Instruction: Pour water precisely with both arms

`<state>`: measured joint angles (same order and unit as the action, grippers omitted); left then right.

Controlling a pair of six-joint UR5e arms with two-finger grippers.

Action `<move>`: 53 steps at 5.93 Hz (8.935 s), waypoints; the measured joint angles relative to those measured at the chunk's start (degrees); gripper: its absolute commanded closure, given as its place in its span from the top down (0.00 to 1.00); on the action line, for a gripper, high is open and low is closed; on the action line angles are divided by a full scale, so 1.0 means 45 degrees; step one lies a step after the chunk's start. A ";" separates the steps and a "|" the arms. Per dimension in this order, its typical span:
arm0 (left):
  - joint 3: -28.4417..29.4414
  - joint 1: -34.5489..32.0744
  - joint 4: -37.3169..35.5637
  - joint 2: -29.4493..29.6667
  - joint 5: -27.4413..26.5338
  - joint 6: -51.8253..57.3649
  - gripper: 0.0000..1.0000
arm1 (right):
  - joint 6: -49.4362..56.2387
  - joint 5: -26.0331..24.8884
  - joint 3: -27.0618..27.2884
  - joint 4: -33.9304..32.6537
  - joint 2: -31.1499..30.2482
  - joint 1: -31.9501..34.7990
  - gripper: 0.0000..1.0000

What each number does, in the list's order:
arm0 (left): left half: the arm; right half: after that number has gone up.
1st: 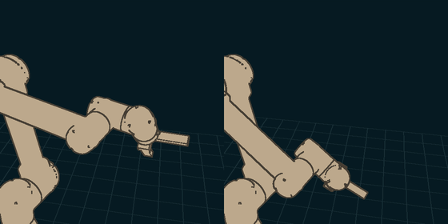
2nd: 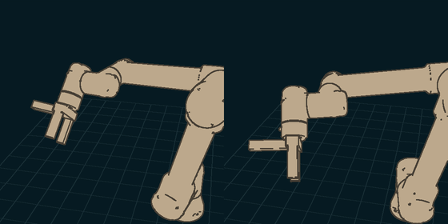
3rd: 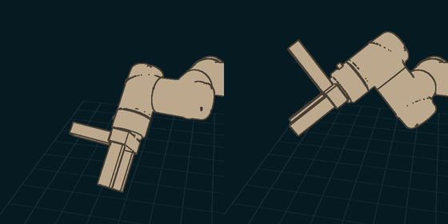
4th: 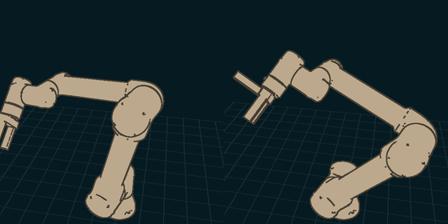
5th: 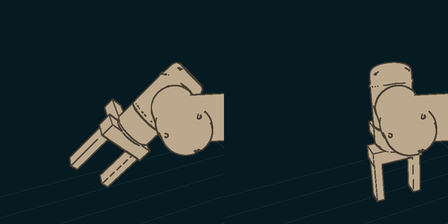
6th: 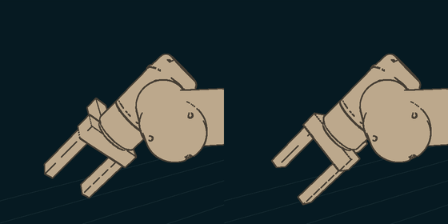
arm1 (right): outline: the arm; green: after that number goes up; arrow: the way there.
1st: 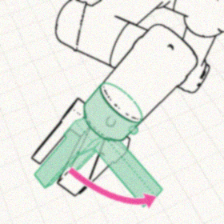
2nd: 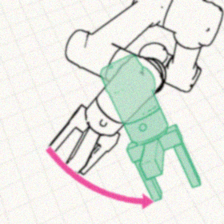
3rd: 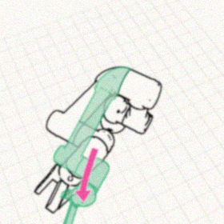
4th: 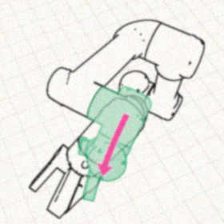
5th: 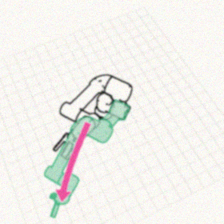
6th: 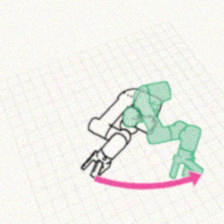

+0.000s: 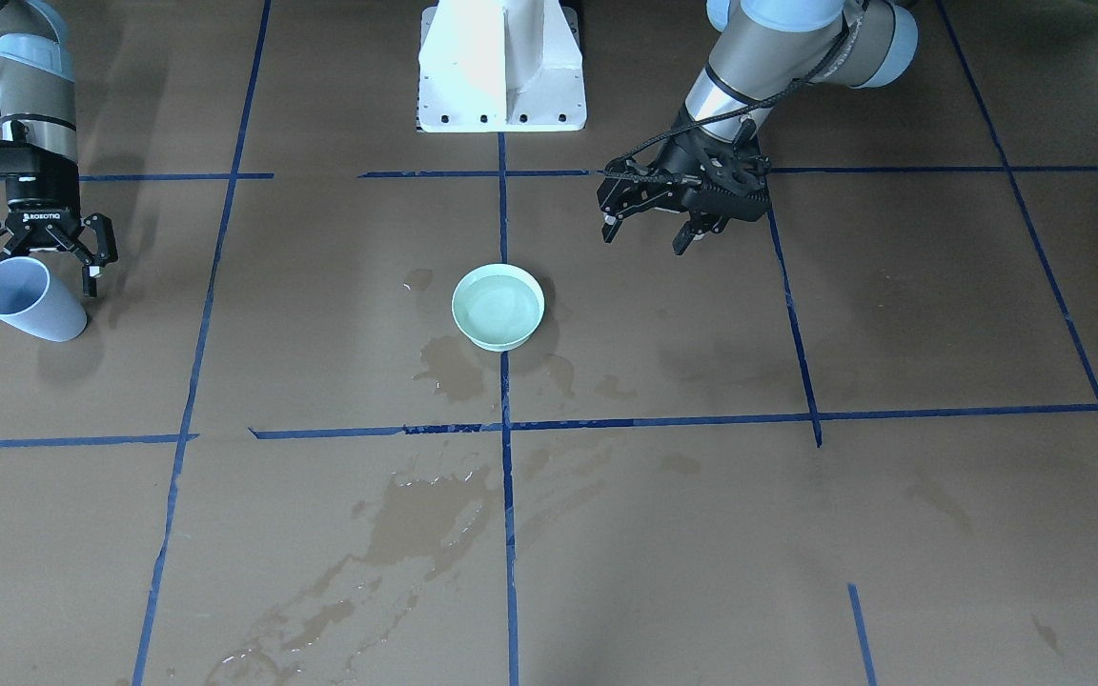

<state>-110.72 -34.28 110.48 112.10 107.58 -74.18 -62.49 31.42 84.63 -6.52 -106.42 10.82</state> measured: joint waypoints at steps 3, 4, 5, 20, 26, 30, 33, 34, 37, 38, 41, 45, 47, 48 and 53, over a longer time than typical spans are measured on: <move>-0.0005 0.0000 0.0001 -0.0024 0.0000 0.0000 1.00 | 0.0114 0.0011 -0.0170 0.0114 -0.0006 0.0090 0.99; -0.0005 0.0000 -0.0005 -0.0027 -0.0045 0.0000 1.00 | 0.0115 0.0102 -0.0206 0.0107 0.0000 0.0236 0.99; -0.0014 0.0013 -0.0014 -0.0072 -0.0182 0.0000 1.00 | 0.0130 0.0251 -0.0237 0.0103 0.0009 0.0419 0.99; -0.0387 0.0037 0.0045 -0.0934 -0.0371 -0.0239 1.00 | 0.6085 0.1349 0.0155 -0.0569 0.5469 0.1715 0.24; -0.0376 0.0039 0.0085 -0.1064 -0.0371 -0.0234 1.00 | 0.7637 -0.0434 0.0222 -0.5398 0.8873 0.0338 0.12; -0.0376 0.0039 0.0084 -0.1078 -0.0371 -0.0235 1.00 | 1.0430 -0.2075 0.0322 -0.9073 1.0056 0.0079 0.07; -0.0377 0.0039 0.0098 -0.1070 -0.0371 -0.0234 1.00 | 1.3767 -0.3210 0.0391 -1.0383 1.0354 -0.0372 0.08; -0.0376 0.0039 0.0098 -0.1071 -0.0371 -0.0234 1.00 | 1.4830 -0.3364 0.0382 -1.0420 1.0341 -0.0485 0.08; -0.0376 0.0039 0.0098 -0.1106 -0.0371 -0.0240 1.00 | 1.8527 -0.3921 0.0342 -1.0440 1.0404 -0.0729 0.08; -0.0377 0.0039 0.0098 -0.1115 -0.0371 -0.0249 1.00 | 1.9823 -0.4008 0.0347 -1.0438 1.0430 -0.0737 0.08; -0.0377 0.0053 0.0098 -0.1123 -0.0371 -0.0254 1.00 | 2.2078 -0.4091 0.0362 -1.0490 1.0572 -0.0731 0.08; -0.0377 0.0058 0.0098 -0.1106 -0.0371 -0.0254 1.00 | 2.3587 -0.4112 0.0510 -1.0404 1.0683 -0.0673 0.09; -0.0383 0.0059 0.0098 -0.1104 -0.0377 -0.0254 1.00 | 2.0898 -0.3970 0.0729 -1.0317 1.0786 -0.0625 0.11; -0.0391 0.0058 0.0098 -0.1104 -0.0386 -0.0254 1.00 | 1.8534 -0.3808 0.0768 -1.0310 1.0756 -0.0585 0.08; -0.0402 0.0072 0.0092 -0.1084 -0.0964 -0.0272 1.00 | 0.7358 -0.2959 0.2003 -0.7934 0.8902 -0.0484 0.03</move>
<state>-112.52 -33.95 110.89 107.23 103.24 -75.40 -29.37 18.10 93.65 -42.23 -66.36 8.64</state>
